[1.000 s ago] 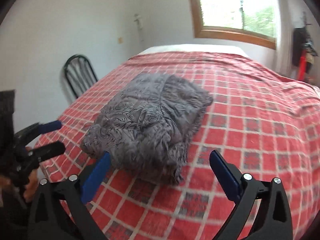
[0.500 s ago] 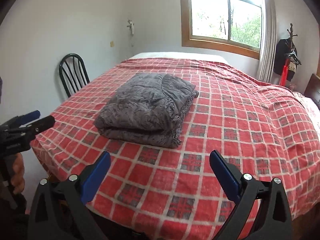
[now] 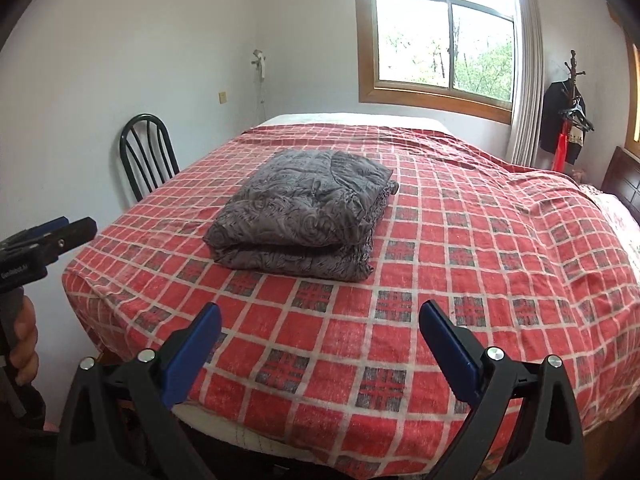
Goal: Fold large clothes
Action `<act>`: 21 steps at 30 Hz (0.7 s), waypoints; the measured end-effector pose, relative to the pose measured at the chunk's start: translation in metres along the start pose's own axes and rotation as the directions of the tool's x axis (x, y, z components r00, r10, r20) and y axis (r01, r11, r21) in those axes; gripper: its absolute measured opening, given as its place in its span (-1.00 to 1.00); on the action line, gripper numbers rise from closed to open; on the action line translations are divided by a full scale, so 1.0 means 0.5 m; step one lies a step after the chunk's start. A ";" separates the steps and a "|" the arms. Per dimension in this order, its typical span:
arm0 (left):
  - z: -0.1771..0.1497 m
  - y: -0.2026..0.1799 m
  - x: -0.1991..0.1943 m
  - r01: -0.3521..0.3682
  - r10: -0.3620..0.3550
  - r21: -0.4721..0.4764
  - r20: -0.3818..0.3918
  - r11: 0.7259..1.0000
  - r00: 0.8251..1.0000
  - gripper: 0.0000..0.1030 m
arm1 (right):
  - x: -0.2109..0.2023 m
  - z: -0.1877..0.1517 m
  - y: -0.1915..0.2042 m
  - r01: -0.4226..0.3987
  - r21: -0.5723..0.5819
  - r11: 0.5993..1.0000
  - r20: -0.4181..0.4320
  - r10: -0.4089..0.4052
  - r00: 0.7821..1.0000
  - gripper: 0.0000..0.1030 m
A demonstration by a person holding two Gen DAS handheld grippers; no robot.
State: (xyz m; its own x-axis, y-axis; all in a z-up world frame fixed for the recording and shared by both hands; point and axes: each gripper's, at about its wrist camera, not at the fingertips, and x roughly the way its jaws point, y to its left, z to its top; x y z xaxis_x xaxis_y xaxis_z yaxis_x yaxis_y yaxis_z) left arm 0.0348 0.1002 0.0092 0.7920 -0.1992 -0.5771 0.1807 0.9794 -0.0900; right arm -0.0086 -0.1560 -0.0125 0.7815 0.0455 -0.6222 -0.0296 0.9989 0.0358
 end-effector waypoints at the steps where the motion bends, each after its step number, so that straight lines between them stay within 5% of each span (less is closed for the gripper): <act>1: 0.001 0.001 -0.003 0.002 -0.002 -0.003 0.002 1.000 1.000 0.94 | -0.001 -0.001 0.001 0.005 -0.001 1.000 0.000 -0.005 1.000 0.93; 21: 0.007 -0.005 -0.007 -0.008 0.008 -0.020 -0.005 1.000 1.000 0.94 | 0.016 -0.010 -0.015 0.004 0.018 1.000 -0.030 -0.003 1.000 0.93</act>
State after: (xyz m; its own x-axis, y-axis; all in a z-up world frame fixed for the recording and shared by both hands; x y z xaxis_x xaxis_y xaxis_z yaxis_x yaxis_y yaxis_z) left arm 0.0337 0.0980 0.0144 0.7906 -0.1913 -0.5816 0.1629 0.9814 -0.1013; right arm -0.0052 -0.1630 -0.0219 0.7627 0.0425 -0.6453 -0.0157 0.9988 0.0472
